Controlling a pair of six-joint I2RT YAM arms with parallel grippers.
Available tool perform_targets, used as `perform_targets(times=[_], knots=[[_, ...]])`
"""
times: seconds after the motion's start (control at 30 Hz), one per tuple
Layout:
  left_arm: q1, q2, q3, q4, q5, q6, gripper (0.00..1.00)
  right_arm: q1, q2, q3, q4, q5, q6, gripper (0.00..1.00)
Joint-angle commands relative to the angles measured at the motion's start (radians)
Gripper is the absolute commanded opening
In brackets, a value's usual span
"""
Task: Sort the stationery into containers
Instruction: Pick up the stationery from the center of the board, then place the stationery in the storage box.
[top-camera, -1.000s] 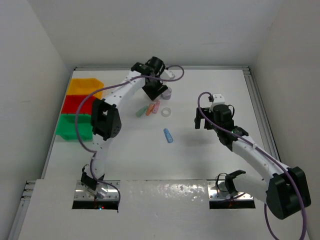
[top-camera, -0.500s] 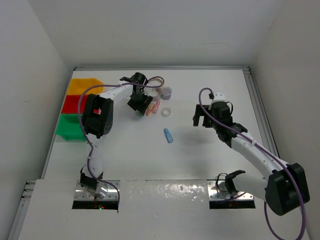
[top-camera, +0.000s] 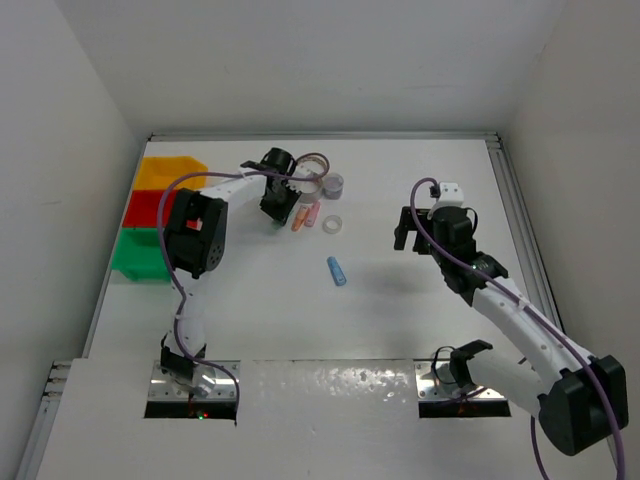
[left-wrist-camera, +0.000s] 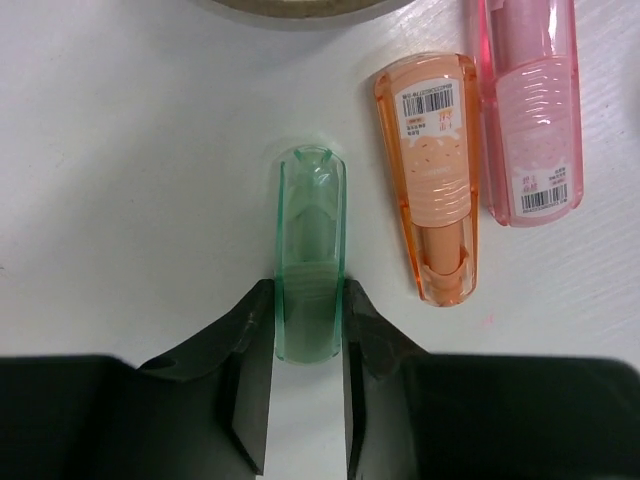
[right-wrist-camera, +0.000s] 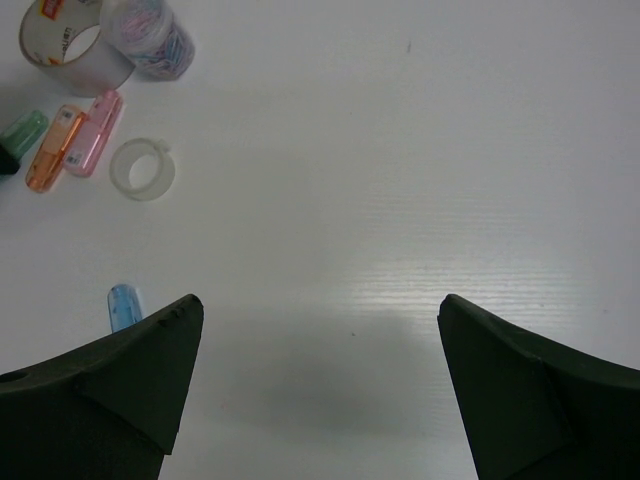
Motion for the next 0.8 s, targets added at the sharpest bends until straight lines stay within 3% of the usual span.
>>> perform_targets(times=[0.0,0.03,0.2,0.3,0.47,0.57,0.7,0.77], knots=[[-0.009,0.038,-0.062,0.029,0.008,0.01,0.16,0.006,-0.042,-0.01,0.004,0.061,-0.017,0.99],[-0.007,0.044,-0.057,0.026,0.004,0.01,0.0,0.004,-0.049,-0.013,0.002,0.072,-0.018,0.99],[0.05,-0.015,-0.003,-0.032,0.002,0.016,0.0,0.004,-0.088,-0.026,0.007,0.087,-0.023,0.99],[0.114,-0.132,0.038,-0.047,-0.018,0.08,0.0,0.006,-0.103,-0.042,0.025,0.083,-0.024,0.99],[0.275,-0.247,0.179,-0.158,-0.035,0.068,0.0,0.008,-0.134,-0.078,0.054,0.041,-0.011,0.99],[0.394,-0.296,0.181,-0.164,-0.023,-0.017,0.0,0.006,-0.151,-0.121,0.1,0.032,0.006,0.99],[0.578,-0.304,0.178,-0.103,-0.009,-0.393,0.0,0.006,-0.14,-0.118,0.116,0.02,0.012,0.99],[0.622,-0.298,0.167,-0.065,0.083,-0.545,0.0,0.006,-0.123,-0.11,0.114,0.005,0.017,0.99]])
